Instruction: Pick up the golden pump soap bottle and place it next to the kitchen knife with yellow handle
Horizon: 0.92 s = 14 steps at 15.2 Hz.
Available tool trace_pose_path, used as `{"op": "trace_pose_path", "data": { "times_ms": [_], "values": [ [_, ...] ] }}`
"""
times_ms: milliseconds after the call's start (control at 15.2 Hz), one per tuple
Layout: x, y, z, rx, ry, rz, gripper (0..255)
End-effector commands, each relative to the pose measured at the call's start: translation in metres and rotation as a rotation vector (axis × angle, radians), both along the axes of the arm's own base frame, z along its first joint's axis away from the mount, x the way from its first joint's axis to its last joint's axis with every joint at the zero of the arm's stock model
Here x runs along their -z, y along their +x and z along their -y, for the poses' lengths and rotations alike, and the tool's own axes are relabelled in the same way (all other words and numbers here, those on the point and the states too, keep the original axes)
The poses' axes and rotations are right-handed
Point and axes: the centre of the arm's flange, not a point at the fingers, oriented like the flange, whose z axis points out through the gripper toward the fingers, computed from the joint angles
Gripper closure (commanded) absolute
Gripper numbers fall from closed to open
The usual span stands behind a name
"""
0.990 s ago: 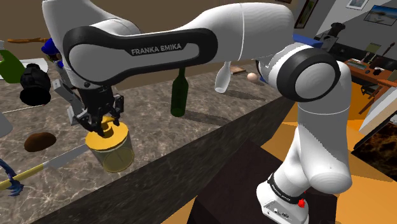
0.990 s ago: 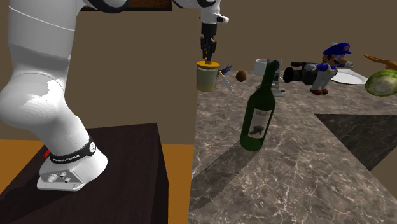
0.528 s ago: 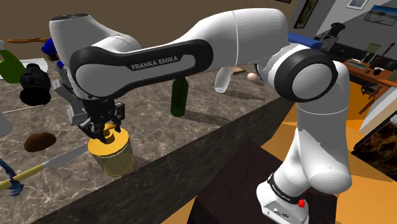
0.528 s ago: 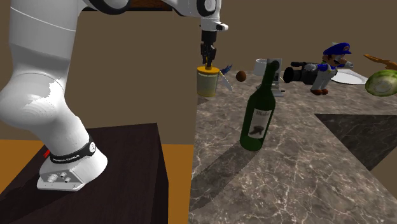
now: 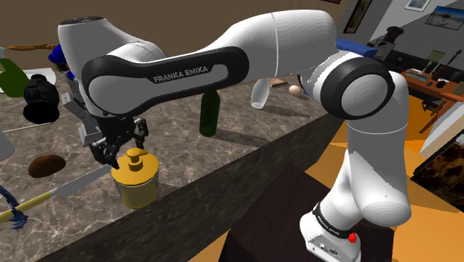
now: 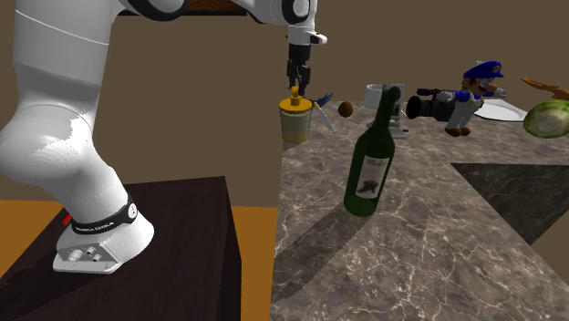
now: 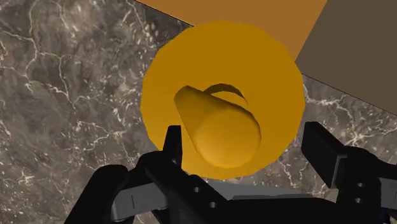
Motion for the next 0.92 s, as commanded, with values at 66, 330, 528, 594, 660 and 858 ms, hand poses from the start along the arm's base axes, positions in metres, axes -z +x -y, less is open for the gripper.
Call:
{"op": "trace_pose_path", "data": {
  "times_ms": [66,330,528,594,660,858],
  "values": [
    [0.000,0.000,0.000,0.000,0.000,0.000,0],
    [-0.027,0.001,-0.001,0.000,0.000,0.000,0],
    [-0.050,0.003,-0.002,0.000,0.000,0.000,0],
    [-0.050,0.003,-0.002,0.000,0.000,0.000,0],
    [-0.050,0.003,-0.002,0.000,0.000,0.000,0],
    [-0.050,0.003,-0.002,0.000,0.000,0.000,0]
  ]
}}
